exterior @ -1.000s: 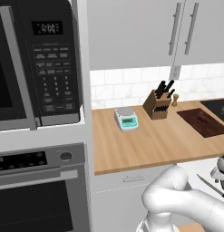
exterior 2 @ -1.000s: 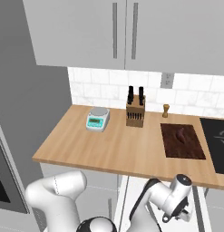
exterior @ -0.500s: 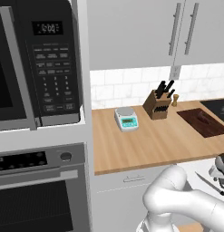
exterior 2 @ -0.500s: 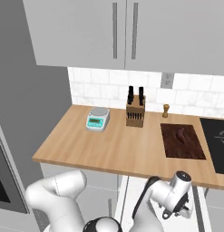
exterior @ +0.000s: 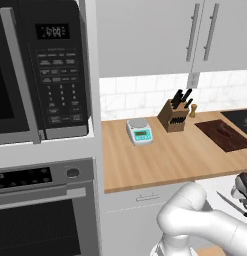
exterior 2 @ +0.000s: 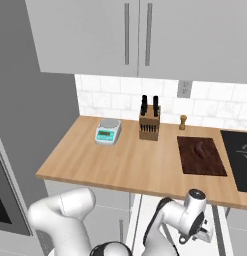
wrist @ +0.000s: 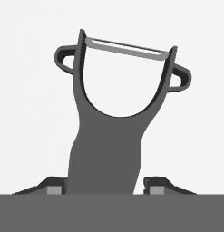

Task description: Place the appropriate cutting tool for cutting the potato skin on the cutting board.

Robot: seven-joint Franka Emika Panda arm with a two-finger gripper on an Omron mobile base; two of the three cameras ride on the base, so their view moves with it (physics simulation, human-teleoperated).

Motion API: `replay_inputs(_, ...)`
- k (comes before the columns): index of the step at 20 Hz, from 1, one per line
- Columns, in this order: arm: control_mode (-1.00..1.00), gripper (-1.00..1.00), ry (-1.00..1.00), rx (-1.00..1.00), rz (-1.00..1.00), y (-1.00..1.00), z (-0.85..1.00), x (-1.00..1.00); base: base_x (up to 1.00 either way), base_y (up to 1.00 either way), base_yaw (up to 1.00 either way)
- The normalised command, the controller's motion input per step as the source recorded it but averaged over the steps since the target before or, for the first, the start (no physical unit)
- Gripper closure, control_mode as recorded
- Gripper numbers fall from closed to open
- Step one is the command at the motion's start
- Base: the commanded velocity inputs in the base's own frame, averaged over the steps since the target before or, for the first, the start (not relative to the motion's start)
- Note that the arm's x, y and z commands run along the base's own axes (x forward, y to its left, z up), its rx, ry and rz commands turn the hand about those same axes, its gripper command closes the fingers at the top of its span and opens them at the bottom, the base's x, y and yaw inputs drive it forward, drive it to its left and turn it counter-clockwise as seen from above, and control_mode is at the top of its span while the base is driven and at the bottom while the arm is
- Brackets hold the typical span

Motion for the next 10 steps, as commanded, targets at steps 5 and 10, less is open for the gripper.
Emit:
replay_inputs(5, -1.0, 1.0, 0.0, -0.09, 0.0, 0.2, -0.92, -0.36, 0.0, 0.0, 0.0)
replay_inputs(10, -1.0, 1.0, 0.01, 0.0, 0.0, 0.0, -0.23, -0.39, 0.0, 0.0, 0.0)
